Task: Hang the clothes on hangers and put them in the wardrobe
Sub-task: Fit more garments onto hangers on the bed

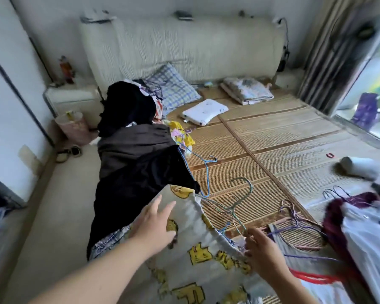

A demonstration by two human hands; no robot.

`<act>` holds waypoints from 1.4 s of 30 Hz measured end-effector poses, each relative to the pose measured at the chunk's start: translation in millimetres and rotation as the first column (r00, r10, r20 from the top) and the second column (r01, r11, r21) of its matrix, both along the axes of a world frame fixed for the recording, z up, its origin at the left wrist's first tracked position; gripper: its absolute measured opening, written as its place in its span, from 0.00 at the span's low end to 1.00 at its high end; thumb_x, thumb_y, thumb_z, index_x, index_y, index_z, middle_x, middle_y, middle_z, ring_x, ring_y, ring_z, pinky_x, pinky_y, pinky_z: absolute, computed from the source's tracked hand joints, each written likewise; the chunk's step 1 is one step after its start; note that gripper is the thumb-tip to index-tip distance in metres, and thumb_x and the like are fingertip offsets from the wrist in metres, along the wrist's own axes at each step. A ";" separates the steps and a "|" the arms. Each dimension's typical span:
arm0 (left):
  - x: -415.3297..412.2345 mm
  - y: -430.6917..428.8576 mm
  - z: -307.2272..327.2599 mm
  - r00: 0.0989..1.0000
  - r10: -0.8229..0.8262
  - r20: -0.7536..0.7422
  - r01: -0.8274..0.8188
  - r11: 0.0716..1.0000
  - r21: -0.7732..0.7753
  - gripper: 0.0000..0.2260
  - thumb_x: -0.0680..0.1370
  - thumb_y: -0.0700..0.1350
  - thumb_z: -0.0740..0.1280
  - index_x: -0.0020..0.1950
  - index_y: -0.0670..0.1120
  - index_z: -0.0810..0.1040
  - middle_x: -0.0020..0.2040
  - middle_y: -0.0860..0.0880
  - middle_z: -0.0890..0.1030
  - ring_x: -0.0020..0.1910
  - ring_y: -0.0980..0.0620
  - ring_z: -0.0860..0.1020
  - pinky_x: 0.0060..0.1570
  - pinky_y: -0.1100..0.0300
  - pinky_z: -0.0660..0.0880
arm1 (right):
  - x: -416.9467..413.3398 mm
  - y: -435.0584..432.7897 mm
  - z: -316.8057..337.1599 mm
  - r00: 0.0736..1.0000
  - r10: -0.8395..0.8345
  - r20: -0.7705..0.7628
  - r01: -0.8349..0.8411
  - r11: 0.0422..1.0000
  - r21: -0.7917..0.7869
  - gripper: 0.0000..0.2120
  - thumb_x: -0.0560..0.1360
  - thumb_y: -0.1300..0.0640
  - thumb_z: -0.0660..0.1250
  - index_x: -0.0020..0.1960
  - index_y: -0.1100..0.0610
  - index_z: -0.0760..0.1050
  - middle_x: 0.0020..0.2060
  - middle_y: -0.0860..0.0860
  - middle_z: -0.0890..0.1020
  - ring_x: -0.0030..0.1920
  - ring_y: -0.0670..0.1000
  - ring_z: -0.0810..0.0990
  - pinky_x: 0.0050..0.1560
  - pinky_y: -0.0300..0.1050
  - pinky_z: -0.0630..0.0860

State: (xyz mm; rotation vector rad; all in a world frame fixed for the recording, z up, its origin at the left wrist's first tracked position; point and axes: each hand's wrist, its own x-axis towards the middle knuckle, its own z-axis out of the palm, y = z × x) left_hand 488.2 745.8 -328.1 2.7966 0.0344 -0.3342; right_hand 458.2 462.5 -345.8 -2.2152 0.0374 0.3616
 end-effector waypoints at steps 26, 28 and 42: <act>-228.8 153.9 287.1 0.850 0.301 0.433 -0.210 0.946 -0.245 0.07 0.79 0.51 0.64 0.43 0.52 0.79 0.36 0.52 0.79 0.35 0.56 0.74 0.34 0.64 0.66 | -120.0 68.1 254.9 0.939 0.239 0.247 -0.204 0.966 -0.157 0.28 0.77 0.54 0.66 0.74 0.49 0.61 0.67 0.52 0.73 0.63 0.53 0.76 0.63 0.52 0.72; -239.9 178.0 296.5 0.824 0.328 0.462 -0.232 0.939 -0.254 0.06 0.79 0.51 0.64 0.43 0.54 0.79 0.35 0.55 0.78 0.35 0.55 0.74 0.32 0.64 0.65 | -121.8 87.4 264.4 0.935 0.275 0.225 -0.235 0.954 -0.188 0.27 0.77 0.55 0.64 0.74 0.48 0.62 0.65 0.52 0.75 0.59 0.54 0.78 0.59 0.50 0.74; -208.2 420.6 315.3 0.826 0.230 0.515 -0.139 0.968 -0.209 0.08 0.78 0.50 0.65 0.40 0.55 0.78 0.35 0.49 0.81 0.35 0.51 0.77 0.35 0.60 0.69 | -93.0 362.6 293.1 0.844 0.240 0.480 -0.040 0.921 -0.389 0.08 0.78 0.50 0.60 0.50 0.49 0.78 0.41 0.51 0.79 0.43 0.54 0.78 0.32 0.40 0.64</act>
